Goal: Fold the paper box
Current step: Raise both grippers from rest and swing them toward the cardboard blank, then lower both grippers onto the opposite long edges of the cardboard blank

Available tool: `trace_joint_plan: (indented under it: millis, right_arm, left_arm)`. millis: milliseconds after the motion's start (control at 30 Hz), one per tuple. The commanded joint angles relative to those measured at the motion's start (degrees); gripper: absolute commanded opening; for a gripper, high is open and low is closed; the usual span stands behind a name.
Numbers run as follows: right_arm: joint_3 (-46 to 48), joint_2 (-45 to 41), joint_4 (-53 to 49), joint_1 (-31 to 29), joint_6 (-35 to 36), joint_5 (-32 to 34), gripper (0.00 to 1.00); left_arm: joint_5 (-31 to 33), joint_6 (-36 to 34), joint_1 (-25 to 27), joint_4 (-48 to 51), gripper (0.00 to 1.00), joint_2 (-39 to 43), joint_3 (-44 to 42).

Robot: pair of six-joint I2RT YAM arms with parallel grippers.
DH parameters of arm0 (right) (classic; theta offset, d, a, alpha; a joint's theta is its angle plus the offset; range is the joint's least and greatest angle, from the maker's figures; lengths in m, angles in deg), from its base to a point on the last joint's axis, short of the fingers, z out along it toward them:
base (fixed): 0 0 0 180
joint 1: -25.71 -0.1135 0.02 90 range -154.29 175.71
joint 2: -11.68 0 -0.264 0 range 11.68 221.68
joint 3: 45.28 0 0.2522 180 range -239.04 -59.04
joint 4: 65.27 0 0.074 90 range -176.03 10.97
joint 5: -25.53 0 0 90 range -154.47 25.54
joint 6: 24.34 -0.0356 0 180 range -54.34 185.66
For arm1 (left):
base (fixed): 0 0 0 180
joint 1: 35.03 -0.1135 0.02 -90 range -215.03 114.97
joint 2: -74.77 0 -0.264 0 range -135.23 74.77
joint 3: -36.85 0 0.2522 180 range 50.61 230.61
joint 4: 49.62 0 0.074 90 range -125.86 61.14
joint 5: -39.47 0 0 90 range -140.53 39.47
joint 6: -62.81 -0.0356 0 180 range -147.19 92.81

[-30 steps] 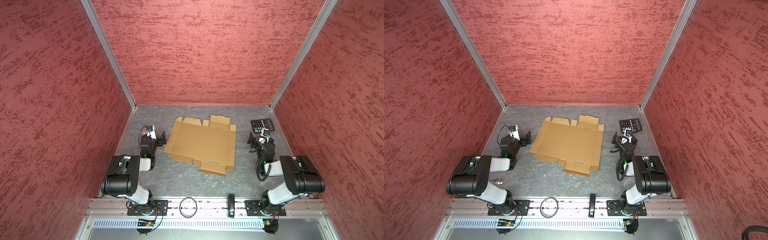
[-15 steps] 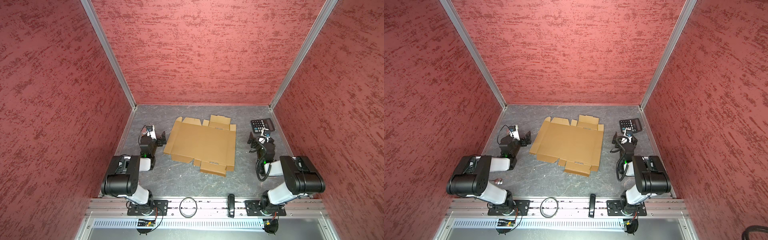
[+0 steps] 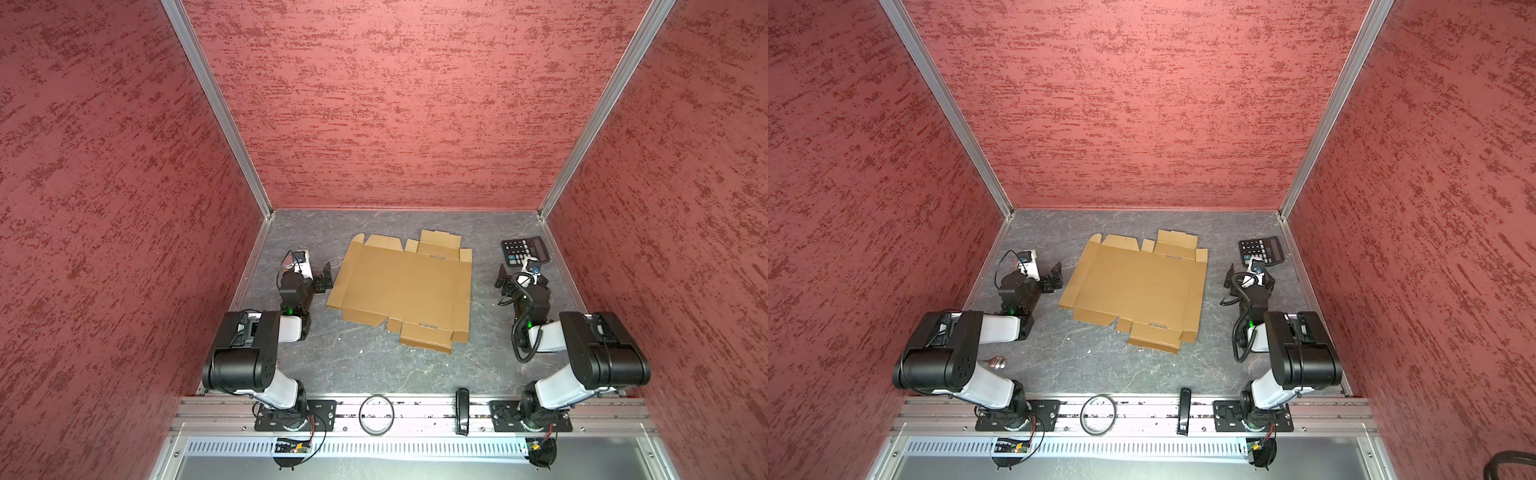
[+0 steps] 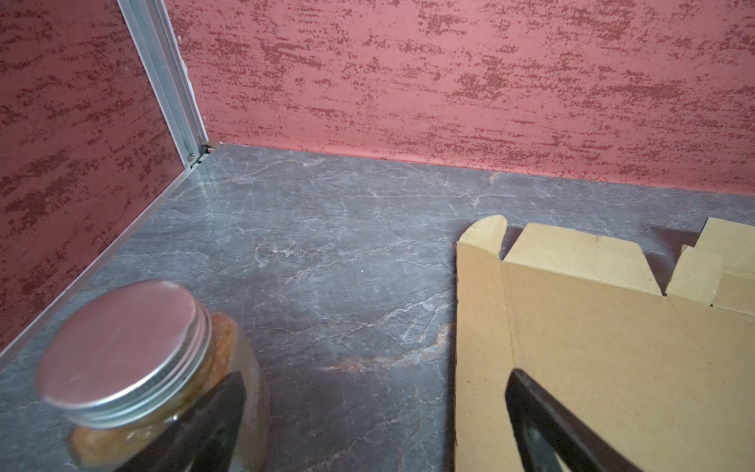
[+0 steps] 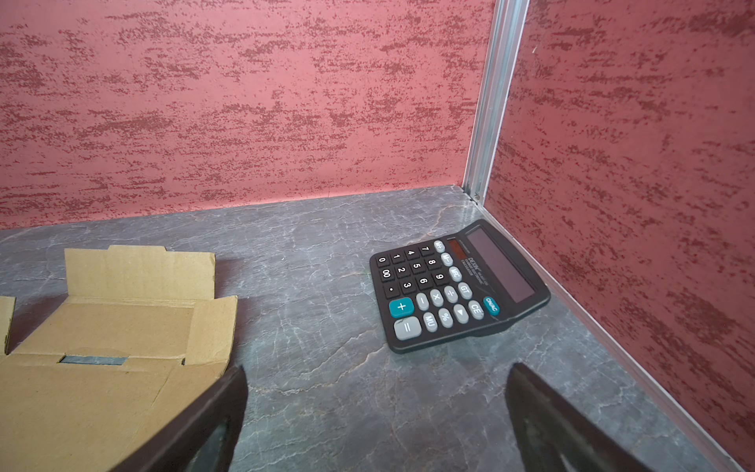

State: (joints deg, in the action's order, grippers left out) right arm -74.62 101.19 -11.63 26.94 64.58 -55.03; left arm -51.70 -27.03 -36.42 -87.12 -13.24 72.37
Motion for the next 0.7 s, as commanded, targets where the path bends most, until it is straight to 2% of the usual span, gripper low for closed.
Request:
trace_joint_plan:
  millis: [0, 67, 167, 300, 367, 400, 433, 500, 600, 667]
  right_arm:
    - [0.1, -0.6, 0.5, 0.2, -0.6, -0.3, 0.99]
    - [0.3, -0.8, 1.0, 0.2, -0.4, -1.0, 0.99]
    - [1.4, -3.9, 0.4, 0.0, 0.2, -2.1, 0.99]
    - [1.2, -16.4, -11.2, 0.0, -3.1, 4.8, 0.99]
    - [-1.2, -23.4, -22.4, 0.1, -8.9, 8.6, 0.99]
    - [-3.9, -26.8, -30.8, 0.1, -11.6, 8.3, 0.99]
    - [-7.3, -29.2, -38.6, 0.1, -12.7, 6.4, 0.99]
    - [-13.9, -30.6, -52.3, 0.2, -15.5, 2.6, 0.99]
    - [-20.7, -29.5, -63.4, -0.1, -18.6, -4.4, 0.99]
    - [-23.1, -28.8, -68.5, -0.5, -19.7, -6.4, 0.99]
  left_arm:
    - [-0.2, -0.4, -0.4, 0.3, 1.0, 0.0, 0.1]
    - [-0.2, -0.4, -0.3, 0.2, 0.99, 0.1, 0.0]
    - [6.3, 1.4, 0.1, 5.2, 1.0, 2.7, 1.3]
    - [16.7, 6.1, 0.1, 26.1, 1.0, 10.7, 9.1]
    - [18.9, 14.4, -1.8, 38.0, 1.0, 14.0, 13.7]
    - [14.9, 18.8, -4.0, 44.3, 1.0, 14.9, 16.0]
    - [7.1, 21.3, -7.0, 47.0, 1.0, 15.2, 17.3]
    - [-3.5, 23.0, -10.3, 48.7, 1.0, 14.7, 18.8]
    - [-9.8, 22.7, -10.0, 54.2, 1.0, 12.9, 23.0]
    - [-14.2, 22.4, -9.7, 58.6, 1.0, 11.1, 26.1]
